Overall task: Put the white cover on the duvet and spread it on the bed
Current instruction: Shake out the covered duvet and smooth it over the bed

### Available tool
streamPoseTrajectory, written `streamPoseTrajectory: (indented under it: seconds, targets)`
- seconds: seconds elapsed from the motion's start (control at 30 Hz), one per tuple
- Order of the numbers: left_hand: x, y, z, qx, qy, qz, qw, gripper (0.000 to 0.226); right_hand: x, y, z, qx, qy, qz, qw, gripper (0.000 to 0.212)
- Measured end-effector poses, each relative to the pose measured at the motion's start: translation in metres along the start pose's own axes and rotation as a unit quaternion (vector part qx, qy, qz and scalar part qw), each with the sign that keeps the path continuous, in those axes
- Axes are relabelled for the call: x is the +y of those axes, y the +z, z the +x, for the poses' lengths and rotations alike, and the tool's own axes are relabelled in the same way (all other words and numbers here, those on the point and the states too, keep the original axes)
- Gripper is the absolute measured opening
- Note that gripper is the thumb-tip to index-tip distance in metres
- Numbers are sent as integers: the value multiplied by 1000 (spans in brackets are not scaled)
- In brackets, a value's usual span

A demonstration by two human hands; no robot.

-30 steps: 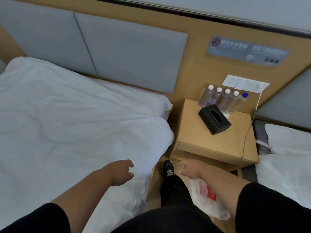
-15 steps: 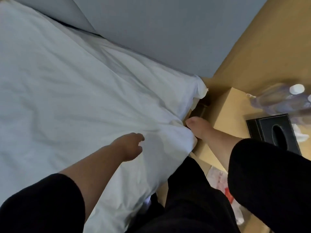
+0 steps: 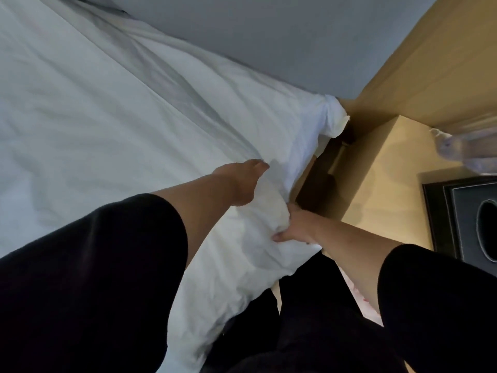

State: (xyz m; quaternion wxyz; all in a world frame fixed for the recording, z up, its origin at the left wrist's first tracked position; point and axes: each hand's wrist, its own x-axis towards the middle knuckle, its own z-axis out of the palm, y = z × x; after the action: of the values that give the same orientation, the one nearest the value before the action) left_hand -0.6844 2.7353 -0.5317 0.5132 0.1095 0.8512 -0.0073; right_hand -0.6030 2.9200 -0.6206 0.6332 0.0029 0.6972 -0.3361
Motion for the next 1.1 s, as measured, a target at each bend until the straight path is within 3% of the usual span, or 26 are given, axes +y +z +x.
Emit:
streamPoseTrajectory:
  seconds: [0.07, 0.1, 0.17, 0.23, 0.3, 0.37, 0.5, 0.7, 0.77, 0.83, 0.93, 1.03, 1.1]
  targets:
    - [4, 3, 16, -95, -27, 119, 988, 89, 7, -2, -4, -11, 11, 16, 1000, 112]
    - [9, 3, 21, -124, -43, 185, 974, 84, 12, -4, -6, -19, 28, 28, 999, 108]
    - [18, 2, 26, -138, -65, 239, 959, 53, 18, -8, -9, -39, 66, 37, 996, 96]
    - [21, 0, 23, -129, -75, 223, 964, 25, 19, -9, -12, -34, 65, -30, 997, 79]
    - [18, -7, 12, -92, -74, 188, 975, 22, 11, -21, -15, 32, 21, -124, 992, 63]
    - [14, -29, 2, -16, -72, 116, 991, 25, -1, -58, -31, 150, -12, -164, 975, 50]
    - [30, -109, -5, 142, -65, 41, 987, 30, -27, -168, -79, 343, -28, -249, 905, 43]
    - [54, -163, 2, 263, -42, -48, 963, 7, -32, -235, -95, 461, 3, -296, 837, 41]
    - [43, -151, 8, 252, -8, -120, 960, 19, -19, -234, -71, 453, 38, -306, 837, 37]
    - [22, -124, 10, 200, 12, -142, 969, 50, -7, -225, -40, 437, 90, -277, 851, 30]
    - [-22, -68, 8, 175, -36, -121, 976, 73, -1, -209, 8, 429, 164, -171, 872, 42]
    - [-62, -6, 9, 152, -107, -119, 975, 83, -26, -173, 34, 511, 96, 9, 854, 52]
    - [-84, 30, 11, 150, -143, -117, 971, 94, -43, -134, 39, 539, 100, 69, 833, 67]
